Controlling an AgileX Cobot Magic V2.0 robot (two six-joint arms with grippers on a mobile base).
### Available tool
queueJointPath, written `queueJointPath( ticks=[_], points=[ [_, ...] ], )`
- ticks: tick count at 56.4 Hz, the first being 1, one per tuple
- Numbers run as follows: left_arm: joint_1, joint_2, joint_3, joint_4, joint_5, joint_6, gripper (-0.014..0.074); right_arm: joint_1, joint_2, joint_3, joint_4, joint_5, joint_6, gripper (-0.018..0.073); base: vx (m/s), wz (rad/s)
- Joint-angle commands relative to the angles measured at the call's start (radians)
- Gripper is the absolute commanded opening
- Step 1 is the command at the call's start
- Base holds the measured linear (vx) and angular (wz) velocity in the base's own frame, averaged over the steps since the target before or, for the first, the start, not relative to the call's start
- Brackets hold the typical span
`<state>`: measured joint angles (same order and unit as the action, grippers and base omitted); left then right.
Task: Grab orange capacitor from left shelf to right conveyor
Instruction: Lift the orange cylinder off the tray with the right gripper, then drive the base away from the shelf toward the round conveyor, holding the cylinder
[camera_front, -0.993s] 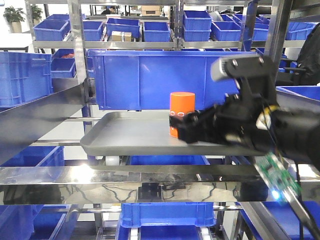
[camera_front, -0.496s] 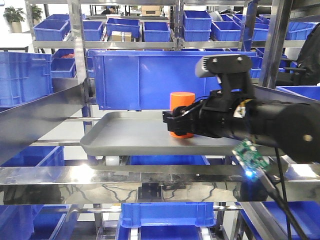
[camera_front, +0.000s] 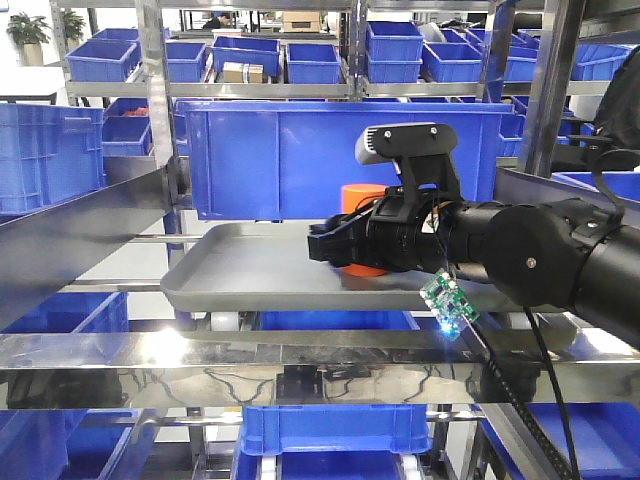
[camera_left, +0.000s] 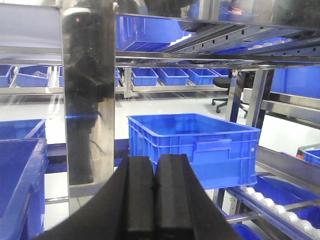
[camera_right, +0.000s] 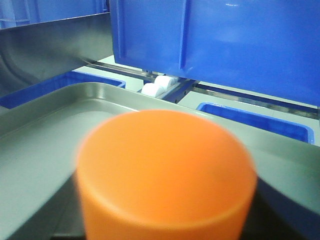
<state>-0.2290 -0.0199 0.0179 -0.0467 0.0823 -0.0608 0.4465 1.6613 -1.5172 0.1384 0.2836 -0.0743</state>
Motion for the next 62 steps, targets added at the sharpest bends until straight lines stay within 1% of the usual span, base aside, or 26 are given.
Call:
queueJointPath(
  ticks=[1,4,9,13,17,23,27,30,35,40,46,55,62],
  points=[
    [-0.008,-0.004,-0.030,-0.005,-0.082,-0.006,-0.0006,-0.007,-0.064,-0.040,-0.008,-0.076,-0.008,0.0116,0.00,0.00],
    [-0.008,-0.004,-0.030,-0.005,-0.082,-0.006,-0.0006,-0.007,-0.080,-0.040,-0.013,-0.067,-0.020,-0.0017,0.00,0.00],
    [-0.008,-0.004,-0.030,-0.005,-0.082,-0.006,-0.0006,-0.007,-0.119,-0.040,-0.012,-0.057,-0.061,-0.0013,0.00,0.00],
    [-0.008,-0.004,-0.030,-0.005,-0.082,-0.006,-0.0006,-0.007,-0.166,-0.040,-0.012,-0.022,-0.088,-0.0012,0.00,0.00],
    [-0.008,-0.004,-0.030,-0.005,-0.082,-0.006,-0.0006,-0.007,-0.217,-0.040,-0.020,0.048,-0.089,-0.0010,0.00,0.00],
    [-0.008,-0.004,-0.030,-0.005,-0.082,-0.006,-0.0006,-0.007,-0.327,-0.021,-0.062,0.158,-0.088,-0.0009,0.00,0.00],
    [-0.008,-0.004,-0.030,-0.005,-0.082,-0.006,-0.0006,-0.007,-0.406,0.028,-0.071,0.176,-0.089,-0.0008,0.00,0.00],
    [-0.008,-0.004,-0.030,-0.005,-0.082,-0.006,-0.0006,-0.007,-0.479,0.091,-0.084,0.166,-0.089,-0.0008,0.00,0.00],
    [-0.008,-0.004,-0.030,-0.005,-0.082,-0.006,-0.0006,-0.007,-0.624,0.244,-0.096,0.102,-0.088,-0.0008,0.00,0.00],
    [-0.008,-0.004,-0.030,-0.005,-0.082,-0.006,-0.0006,-0.007,-0.789,0.425,-0.096,0.015,-0.084,-0.0008,0.00,0.00],
    [-0.008,-0.004,-0.030,-0.005,-0.082,-0.006,-0.0006,-0.007,-1.012,0.647,-0.094,-0.044,-0.073,-0.0008,0.00,0.00],
    [-0.008,-0.004,-0.030,-0.005,-0.082,-0.006,-0.0006,-0.007,-1.341,0.899,-0.095,-0.052,-0.056,-0.0008,0.00,0.00],
    [-0.008,-0.004,-0.030,-0.005,-0.082,-0.006,-0.0006,-0.007,-1.565,1.030,-0.112,-0.046,-0.044,-0.0008,0.00,0.00]
  ],
)
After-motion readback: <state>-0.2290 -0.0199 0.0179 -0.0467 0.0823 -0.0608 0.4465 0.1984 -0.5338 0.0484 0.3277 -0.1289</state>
